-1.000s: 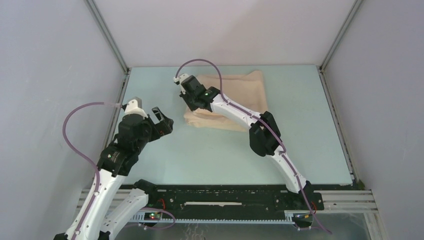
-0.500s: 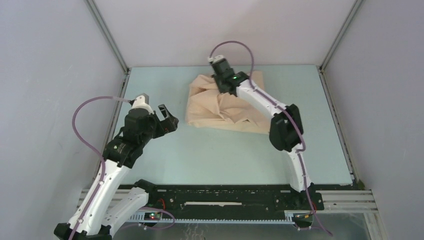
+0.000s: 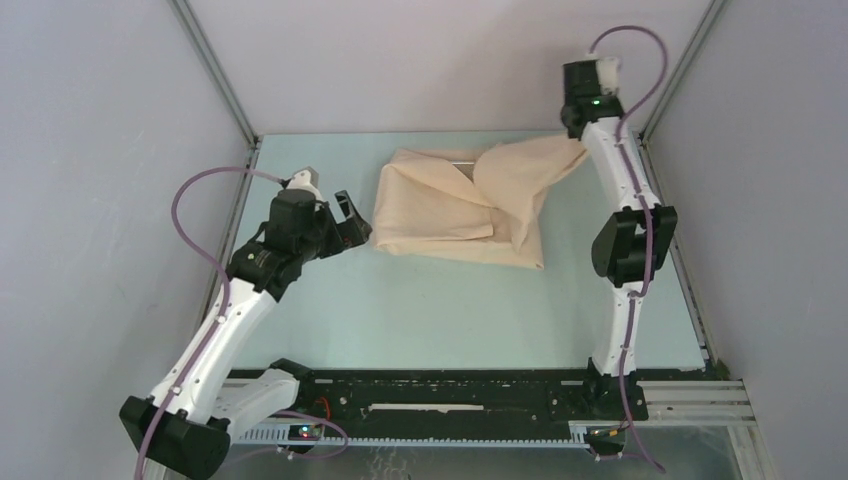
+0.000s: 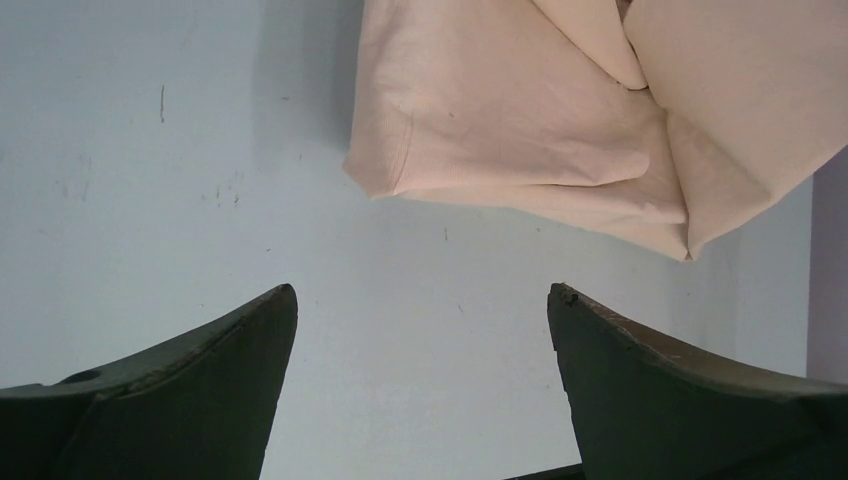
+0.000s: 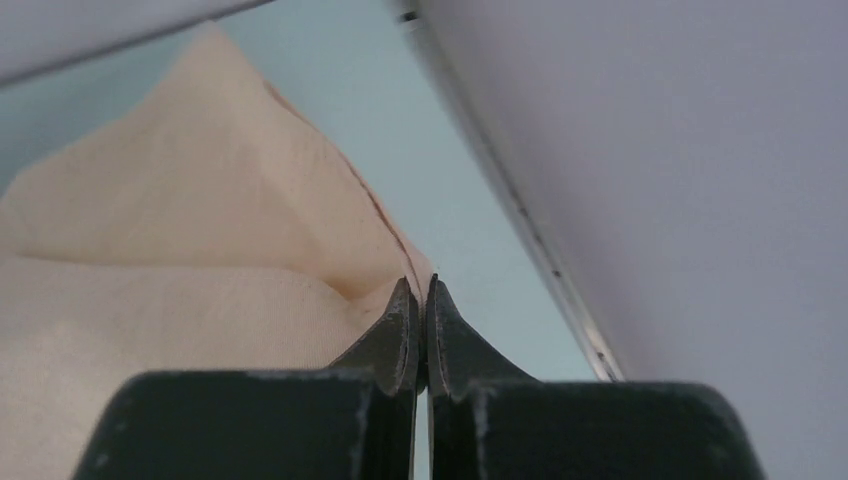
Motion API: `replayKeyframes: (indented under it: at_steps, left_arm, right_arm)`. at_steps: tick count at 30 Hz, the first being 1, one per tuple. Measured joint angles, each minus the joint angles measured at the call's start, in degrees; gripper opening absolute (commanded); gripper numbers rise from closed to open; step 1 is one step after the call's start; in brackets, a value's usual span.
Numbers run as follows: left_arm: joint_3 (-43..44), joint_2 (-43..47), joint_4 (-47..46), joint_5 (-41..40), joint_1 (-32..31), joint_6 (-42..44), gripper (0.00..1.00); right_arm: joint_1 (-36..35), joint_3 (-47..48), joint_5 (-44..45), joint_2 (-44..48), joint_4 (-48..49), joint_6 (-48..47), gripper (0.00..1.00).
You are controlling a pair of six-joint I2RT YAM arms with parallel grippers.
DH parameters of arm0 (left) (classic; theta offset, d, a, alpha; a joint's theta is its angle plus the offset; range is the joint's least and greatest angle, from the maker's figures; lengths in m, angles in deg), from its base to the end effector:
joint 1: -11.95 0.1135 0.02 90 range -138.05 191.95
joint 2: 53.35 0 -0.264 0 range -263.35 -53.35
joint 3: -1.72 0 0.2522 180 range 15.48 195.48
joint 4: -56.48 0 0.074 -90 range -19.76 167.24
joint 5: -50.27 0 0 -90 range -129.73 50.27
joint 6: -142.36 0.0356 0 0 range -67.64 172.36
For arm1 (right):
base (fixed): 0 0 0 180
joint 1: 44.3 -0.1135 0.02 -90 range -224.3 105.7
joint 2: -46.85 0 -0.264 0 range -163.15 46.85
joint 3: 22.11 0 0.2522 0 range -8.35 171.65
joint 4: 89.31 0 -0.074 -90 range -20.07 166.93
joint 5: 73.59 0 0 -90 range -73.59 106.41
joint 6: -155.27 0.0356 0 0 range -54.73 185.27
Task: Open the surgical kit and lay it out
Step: Open the surgical kit at the center of the board.
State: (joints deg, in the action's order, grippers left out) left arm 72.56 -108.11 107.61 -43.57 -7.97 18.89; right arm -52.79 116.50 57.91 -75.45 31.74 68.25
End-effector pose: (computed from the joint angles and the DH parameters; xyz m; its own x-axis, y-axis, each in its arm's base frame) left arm 0.1885 -0.0658 0.3361 -0.6094 -0.3644 -0.7041 -0.0572 0.9060 -0.4194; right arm 0.4754 0.0471 0.3393 -0.6497 -0.0576 -0.7580 0.4059 0.8168 -0.4100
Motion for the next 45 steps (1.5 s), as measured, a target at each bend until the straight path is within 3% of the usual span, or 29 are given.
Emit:
replayKeyframes:
  at_steps: [4,11,15,17,20,23,25,30,33,38,45]
  left_arm:
    - [1.8,-2.5,-0.2,0.9,0.0,0.0,1.0]
    - [4.2,-5.3,-0.4,1.6,0.0,0.0,1.0]
    - [4.9,-6.6,-0.5,1.7,0.0,0.0,1.0]
    - [5.2,-7.3,-0.5,1.8,0.0,0.0,1.0]
    - [5.3,-8.1,-0.9,2.4,0.0,0.0,1.0]
    - [5.3,-8.5,-0.9,2.6,0.0,0.0,1.0]
    - [5.3,-8.8,-1.1,2.6,0.0,0.0,1.0]
    - [5.3,-10.3,-2.5,2.7,-0.5,0.0,1.0]
    - [5.7,-13.2,-3.3,2.6,-2.5,0.0,1.0]
    - [7.7,-18.2,-4.3,2.4,-5.4,0.0,0.99]
    - [16.2,-28.2,-5.8,0.0,-9.0,0.3,0.96]
  right_arm:
    - [6.8,8.4,4.9,-1.3,-5.9,4.1,0.0]
    - [15.0,9.7,8.5,-1.2,-11.9,10.0,0.0]
    - [18.0,9.7,8.9,-1.1,-14.0,12.5,0.09]
    - [18.5,9.7,8.8,-1.0,-14.3,13.0,0.17]
    - [18.9,9.7,7.9,-0.4,-15.0,13.7,0.46]
    - [18.9,9.6,7.2,1.3,-15.8,13.9,0.68]
    - [18.9,9.6,6.2,2.8,-16.1,13.9,0.75]
    - [18.0,7.0,-0.8,8.2,-16.3,14.1,0.76]
    - [15.3,-2.0,-7.2,14.7,-13.7,13.8,0.76]
    - [5.4,-17.5,-17.1,20.3,-6.1,13.7,0.75]
    - [-8.0,-29.8,-28.2,18.4,1.4,14.2,0.73]
